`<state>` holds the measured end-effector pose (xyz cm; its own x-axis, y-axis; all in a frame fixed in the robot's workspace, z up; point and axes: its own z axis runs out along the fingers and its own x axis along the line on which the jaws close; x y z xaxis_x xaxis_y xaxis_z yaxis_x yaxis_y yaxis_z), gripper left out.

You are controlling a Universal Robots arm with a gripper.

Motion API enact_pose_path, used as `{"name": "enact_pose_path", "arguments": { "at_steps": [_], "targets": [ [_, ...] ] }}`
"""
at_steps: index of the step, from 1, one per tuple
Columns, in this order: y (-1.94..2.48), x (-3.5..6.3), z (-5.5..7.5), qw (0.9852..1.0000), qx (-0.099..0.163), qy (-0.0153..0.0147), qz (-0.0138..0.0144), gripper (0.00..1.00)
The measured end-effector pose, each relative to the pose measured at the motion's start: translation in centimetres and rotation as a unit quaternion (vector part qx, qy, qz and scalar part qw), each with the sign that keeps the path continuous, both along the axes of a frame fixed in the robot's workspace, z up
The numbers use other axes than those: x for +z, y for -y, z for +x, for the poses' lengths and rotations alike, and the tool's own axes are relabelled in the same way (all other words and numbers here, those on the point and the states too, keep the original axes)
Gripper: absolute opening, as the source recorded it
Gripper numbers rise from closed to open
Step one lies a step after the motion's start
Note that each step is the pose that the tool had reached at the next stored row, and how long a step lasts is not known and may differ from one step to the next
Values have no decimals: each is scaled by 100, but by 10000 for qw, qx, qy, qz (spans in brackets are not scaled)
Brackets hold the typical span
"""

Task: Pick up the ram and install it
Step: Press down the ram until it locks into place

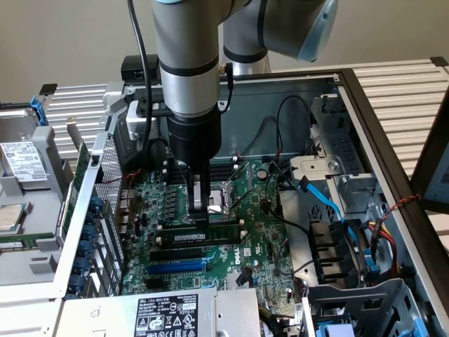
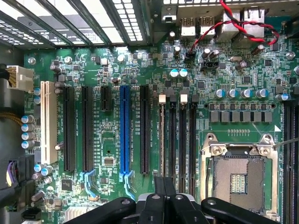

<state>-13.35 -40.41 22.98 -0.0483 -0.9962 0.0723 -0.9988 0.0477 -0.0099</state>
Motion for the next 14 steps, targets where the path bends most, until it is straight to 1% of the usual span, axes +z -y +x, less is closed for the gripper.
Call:
{"name": "enact_pose_path", "arguments": {
  "at_steps": [14],
  "targets": [
    [3, -5, 0, 10000, 0, 1, -13, 10]
  ]
}}
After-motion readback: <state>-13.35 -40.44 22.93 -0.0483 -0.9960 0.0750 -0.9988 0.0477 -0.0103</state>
